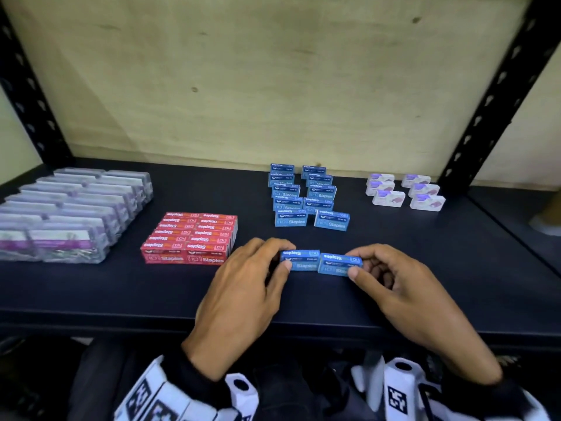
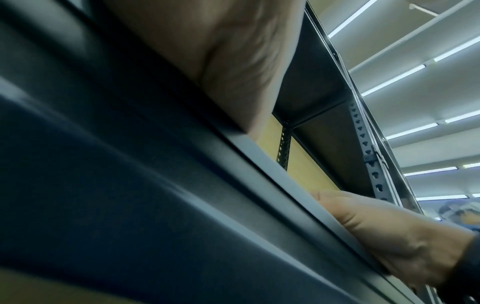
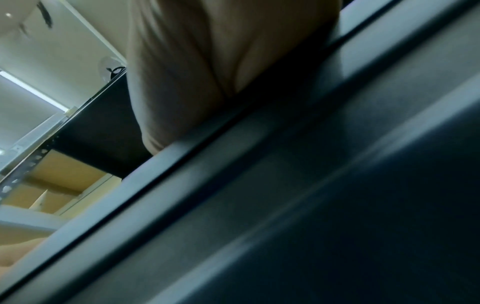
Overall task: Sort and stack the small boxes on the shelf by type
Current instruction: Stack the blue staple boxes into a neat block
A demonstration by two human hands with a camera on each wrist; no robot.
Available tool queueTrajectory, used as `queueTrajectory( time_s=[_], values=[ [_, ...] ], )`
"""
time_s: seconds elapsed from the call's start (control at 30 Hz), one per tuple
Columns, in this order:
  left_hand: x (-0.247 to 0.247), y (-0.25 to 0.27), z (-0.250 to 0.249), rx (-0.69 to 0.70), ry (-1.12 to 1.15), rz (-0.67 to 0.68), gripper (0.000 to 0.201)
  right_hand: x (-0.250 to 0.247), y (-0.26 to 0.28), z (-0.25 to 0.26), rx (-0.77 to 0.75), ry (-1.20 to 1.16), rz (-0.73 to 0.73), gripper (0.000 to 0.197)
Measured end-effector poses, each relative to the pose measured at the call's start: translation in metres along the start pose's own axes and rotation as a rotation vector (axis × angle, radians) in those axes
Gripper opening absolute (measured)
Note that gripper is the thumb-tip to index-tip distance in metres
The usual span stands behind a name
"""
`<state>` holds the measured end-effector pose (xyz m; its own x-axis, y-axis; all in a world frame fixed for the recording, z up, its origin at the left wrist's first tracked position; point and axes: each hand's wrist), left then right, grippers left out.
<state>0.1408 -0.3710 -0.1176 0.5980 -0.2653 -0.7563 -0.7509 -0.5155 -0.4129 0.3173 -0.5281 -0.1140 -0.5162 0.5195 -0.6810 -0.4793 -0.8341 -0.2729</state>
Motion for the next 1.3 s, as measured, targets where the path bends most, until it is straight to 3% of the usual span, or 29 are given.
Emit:
queueTrajectory(
  time_s=[0.23,0.97,1.3],
  values=[
    [-0.0007,0.004,0.0007,-0.032,-0.004,-0.012,0.022,0.0031,0.0008,-0.0007,-0.013,0.075,-0.019,0.012],
    [-0.003,0.0048,-0.0007,-0.074,0.039,-0.034,0.031,0.0019,0.0023,-0.004,0.013,0.011,-0.016,0.02],
    [-0.0021,0.0043,0.0011,-0.088,0.032,-0.042,0.019,0.001,0.0026,-0.0026,-0.005,0.047,-0.014,0.016]
  ],
)
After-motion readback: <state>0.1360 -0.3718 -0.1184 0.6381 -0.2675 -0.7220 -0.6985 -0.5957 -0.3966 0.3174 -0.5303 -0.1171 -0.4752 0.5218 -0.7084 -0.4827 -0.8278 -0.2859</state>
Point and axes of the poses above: each hand's wrist, its own y-axis away from the middle knuckle, its own x-axis out of the palm, z = x × y, and after that the axes turned 4 degrees about z, right-handed
